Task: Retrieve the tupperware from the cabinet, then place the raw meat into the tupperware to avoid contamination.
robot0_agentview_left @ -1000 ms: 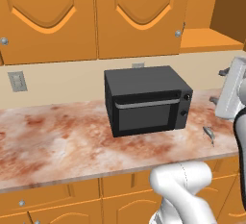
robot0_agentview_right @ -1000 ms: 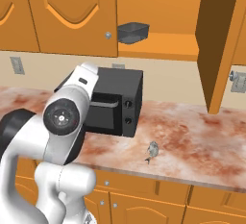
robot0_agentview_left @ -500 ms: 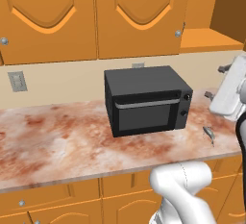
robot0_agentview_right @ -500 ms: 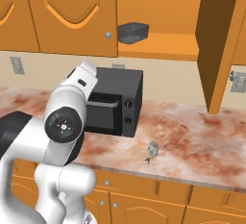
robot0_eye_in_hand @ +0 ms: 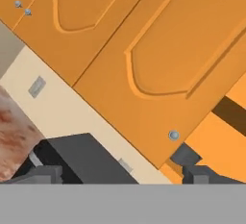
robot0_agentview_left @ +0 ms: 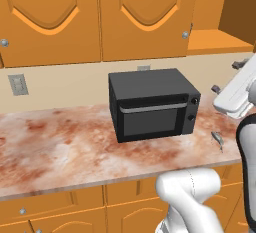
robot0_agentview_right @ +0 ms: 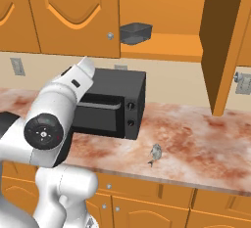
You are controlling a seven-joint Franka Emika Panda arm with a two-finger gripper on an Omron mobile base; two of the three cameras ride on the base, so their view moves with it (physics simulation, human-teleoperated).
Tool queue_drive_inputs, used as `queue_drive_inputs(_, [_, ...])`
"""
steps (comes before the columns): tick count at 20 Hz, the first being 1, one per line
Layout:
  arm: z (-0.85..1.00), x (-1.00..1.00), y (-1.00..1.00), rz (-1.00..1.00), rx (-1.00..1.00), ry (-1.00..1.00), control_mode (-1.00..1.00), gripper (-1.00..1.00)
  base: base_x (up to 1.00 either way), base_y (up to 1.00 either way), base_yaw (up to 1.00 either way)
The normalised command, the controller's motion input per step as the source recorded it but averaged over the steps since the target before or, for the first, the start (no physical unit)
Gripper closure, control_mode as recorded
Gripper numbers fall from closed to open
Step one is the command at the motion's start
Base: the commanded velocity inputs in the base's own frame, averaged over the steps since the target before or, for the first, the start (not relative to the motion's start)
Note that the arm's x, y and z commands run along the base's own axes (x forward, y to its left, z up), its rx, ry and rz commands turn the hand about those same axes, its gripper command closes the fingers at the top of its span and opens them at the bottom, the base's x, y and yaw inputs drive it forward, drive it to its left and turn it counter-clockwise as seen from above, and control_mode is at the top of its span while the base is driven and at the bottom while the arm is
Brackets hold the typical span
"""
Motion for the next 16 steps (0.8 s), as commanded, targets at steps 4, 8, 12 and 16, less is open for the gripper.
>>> queue_drive_inputs(4, [0.16,0.0,0.16,-0.13,0.16,0.0,-1.0,-1.0,0.0,0.0,0.0])
queue_drive_inputs(8, [0.19,0.0,0.05,-0.1,0.17,0.02,-1.0,-1.0,0.0,0.0,0.0])
queue_drive_inputs(12, [0.14,0.01,0.0,-0.05,0.2,0.03,-1.0,-1.0,0.0,0.0,0.0])
queue_drive_inputs(16, [0.09,0.07,-0.03,-0.01,0.22,0.04,-1.0,-1.0,0.0,0.0,0.0])
